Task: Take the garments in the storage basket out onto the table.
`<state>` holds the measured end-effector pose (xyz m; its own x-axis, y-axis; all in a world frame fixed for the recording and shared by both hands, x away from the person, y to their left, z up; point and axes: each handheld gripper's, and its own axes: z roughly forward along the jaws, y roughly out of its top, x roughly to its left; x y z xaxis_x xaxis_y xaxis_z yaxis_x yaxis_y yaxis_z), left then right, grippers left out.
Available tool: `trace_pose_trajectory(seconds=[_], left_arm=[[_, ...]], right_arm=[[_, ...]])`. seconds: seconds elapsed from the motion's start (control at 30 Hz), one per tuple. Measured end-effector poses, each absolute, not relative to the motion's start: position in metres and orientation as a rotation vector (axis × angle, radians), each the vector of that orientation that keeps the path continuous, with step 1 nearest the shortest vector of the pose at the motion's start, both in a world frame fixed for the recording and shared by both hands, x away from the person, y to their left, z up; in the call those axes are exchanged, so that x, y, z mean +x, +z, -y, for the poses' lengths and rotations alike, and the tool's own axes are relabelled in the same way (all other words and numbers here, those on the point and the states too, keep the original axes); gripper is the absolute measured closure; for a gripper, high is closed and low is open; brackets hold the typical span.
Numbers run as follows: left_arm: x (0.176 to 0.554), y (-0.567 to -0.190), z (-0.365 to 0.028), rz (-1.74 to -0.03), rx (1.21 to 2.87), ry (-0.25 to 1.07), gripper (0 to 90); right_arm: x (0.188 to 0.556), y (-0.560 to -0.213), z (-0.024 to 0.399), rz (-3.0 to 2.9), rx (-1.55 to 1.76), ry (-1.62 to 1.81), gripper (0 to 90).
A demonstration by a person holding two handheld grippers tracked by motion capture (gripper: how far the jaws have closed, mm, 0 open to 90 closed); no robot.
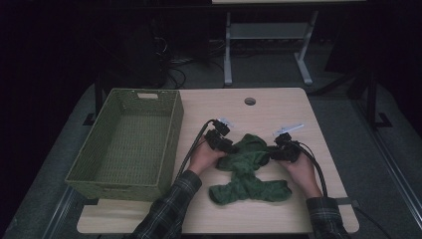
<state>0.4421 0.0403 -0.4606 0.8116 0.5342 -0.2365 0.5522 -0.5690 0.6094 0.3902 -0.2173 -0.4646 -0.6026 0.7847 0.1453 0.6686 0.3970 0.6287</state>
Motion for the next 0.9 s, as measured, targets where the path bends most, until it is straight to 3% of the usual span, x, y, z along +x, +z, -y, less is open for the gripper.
trace_pose_trajectory(seconds=[0.1,0.2,0.3,0.67,0.9], left_arm=[[0.443,-0.46,-0.039,-0.778,2.323,-0.033,65.3],[0.442,-0.459,-0.041,-0.76,2.339,-0.027,78.5],[0.44,-0.454,-0.044,-0.766,2.328,-0.005,84.6],[0.432,-0.429,-0.071,-0.803,2.21,0.115,87.5],[0.439,-0.447,-0.075,-0.875,2.163,0.159,88.7]], right_arm=[[0.389,-0.465,0.215,-2.483,1.278,0.971,84.6],[0.389,-0.464,0.213,-2.492,1.263,0.961,86.5],[0.388,-0.463,0.213,-2.486,1.25,0.955,86.9],[0.391,-0.43,0.223,-2.38,1.188,1.026,88.1],[0.411,-0.439,0.227,-2.399,1.211,0.997,88.3]])
